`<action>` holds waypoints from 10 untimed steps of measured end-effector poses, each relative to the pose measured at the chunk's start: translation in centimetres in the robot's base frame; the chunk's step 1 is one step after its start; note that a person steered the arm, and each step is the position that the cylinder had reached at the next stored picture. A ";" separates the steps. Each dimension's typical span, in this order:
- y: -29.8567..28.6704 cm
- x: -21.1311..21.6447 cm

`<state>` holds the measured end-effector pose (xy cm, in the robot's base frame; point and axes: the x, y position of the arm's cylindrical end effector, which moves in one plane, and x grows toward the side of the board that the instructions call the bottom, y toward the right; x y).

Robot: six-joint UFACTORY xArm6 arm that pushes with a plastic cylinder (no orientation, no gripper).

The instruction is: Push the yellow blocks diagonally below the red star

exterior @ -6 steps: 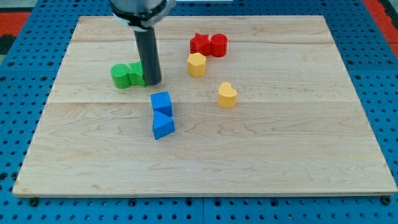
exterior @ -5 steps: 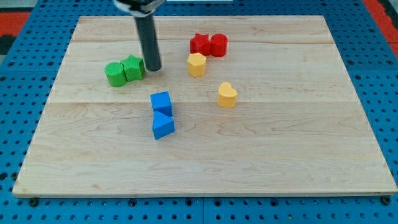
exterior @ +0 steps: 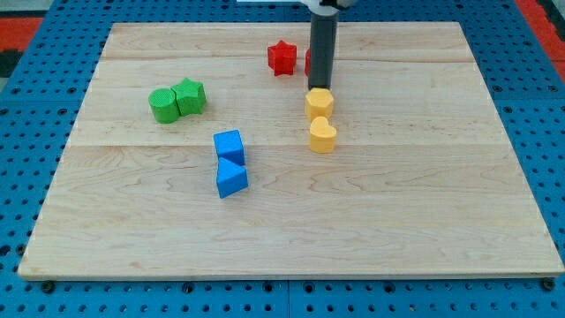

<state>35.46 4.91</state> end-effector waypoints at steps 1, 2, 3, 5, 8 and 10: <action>-1.6 2.0; -4.2 2.1; -1.3 6.0; -2.5 7.3; 4.6 14.9; 11.3 15.0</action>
<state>50.44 16.16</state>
